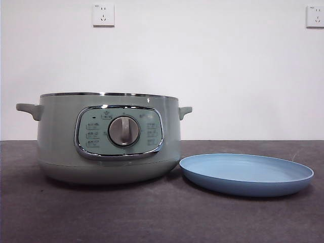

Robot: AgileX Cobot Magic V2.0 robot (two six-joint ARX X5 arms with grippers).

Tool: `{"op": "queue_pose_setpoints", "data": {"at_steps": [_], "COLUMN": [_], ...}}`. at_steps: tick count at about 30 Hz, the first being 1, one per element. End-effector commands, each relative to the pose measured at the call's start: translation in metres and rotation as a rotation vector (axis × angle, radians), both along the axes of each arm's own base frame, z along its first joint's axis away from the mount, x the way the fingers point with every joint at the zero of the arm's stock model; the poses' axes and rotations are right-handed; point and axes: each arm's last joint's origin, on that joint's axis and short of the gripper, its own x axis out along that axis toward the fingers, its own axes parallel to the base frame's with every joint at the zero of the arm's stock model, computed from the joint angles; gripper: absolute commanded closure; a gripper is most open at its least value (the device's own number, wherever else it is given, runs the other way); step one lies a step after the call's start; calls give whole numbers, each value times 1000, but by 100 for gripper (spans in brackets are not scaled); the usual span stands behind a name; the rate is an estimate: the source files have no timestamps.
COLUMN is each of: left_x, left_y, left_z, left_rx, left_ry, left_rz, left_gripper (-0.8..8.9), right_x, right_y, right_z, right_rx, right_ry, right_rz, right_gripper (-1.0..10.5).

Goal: Take the potato out from the steamer,put the potato on the plate,close the lid

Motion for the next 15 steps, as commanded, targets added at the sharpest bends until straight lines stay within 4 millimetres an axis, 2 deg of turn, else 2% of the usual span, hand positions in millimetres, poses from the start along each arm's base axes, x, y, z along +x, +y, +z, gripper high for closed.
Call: {"op": "queue_pose_setpoints", "data": {"at_steps": [1,7,15], "left_x": [-32,-85,-155], "left_y": [16,44,82], "left_z": [30,56,73], "left_rx": [-40,-54,-62], "left_ry": [-126,-259,-401], "left_rz": [-11,45,192], "left_gripper": [822,822,822], "right_x": [7,30,68], "right_y": [8,37,100], "right_z": [2,0,0], "right_rx": [13,0,-42], "right_ry": [-6,34,38], "right_rz": [30,127,280], "right_gripper": [377,379,375]}}
